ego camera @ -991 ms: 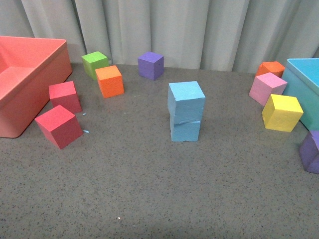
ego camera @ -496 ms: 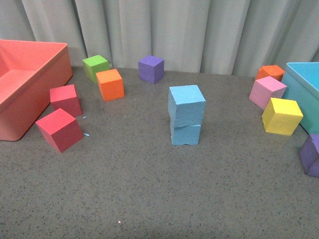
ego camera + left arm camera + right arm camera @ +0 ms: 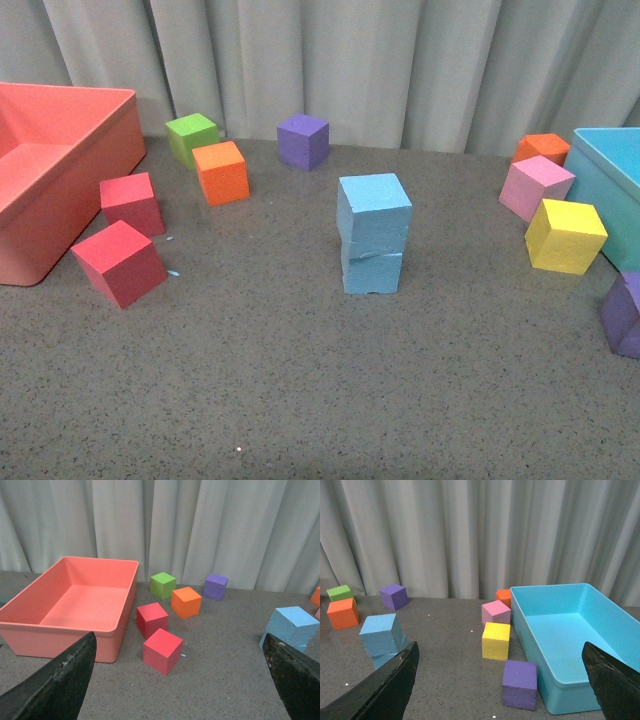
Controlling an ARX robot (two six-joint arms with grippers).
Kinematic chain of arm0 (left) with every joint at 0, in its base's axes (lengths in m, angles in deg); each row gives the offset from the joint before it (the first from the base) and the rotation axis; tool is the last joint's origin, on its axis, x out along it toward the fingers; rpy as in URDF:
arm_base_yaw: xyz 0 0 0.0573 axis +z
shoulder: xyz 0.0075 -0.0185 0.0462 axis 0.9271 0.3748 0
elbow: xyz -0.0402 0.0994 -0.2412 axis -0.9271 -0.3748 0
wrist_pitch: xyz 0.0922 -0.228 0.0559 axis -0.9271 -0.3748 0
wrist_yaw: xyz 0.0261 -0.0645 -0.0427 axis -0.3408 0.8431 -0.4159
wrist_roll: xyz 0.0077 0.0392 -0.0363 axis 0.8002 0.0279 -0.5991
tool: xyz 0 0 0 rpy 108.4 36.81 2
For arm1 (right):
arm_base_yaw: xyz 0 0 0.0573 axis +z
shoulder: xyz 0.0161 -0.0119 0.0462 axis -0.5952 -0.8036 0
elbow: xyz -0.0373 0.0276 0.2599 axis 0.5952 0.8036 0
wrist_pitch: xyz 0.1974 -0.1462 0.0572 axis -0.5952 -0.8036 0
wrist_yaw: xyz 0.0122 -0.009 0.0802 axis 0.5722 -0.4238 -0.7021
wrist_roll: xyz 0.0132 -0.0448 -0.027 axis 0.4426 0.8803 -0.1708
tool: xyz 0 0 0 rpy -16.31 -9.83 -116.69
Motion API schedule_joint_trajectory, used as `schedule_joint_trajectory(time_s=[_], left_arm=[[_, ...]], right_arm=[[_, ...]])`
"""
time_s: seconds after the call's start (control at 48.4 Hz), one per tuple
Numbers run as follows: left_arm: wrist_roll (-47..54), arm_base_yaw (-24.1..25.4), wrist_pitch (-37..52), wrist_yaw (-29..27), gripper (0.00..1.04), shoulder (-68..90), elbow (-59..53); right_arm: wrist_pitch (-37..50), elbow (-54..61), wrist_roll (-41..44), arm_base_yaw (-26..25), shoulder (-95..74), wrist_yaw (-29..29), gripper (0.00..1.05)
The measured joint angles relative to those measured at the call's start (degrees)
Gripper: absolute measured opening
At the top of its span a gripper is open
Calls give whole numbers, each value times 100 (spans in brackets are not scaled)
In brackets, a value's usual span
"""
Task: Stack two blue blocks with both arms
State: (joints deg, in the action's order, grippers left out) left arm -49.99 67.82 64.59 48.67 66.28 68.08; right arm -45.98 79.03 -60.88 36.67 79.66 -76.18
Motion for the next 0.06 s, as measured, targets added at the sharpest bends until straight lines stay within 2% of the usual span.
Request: schedule_joint_trajectory(time_s=[0.062], left_arm=[[0, 0, 0, 0, 98, 0, 0]], right_arm=[[0, 0, 0, 0, 0, 0, 95]])
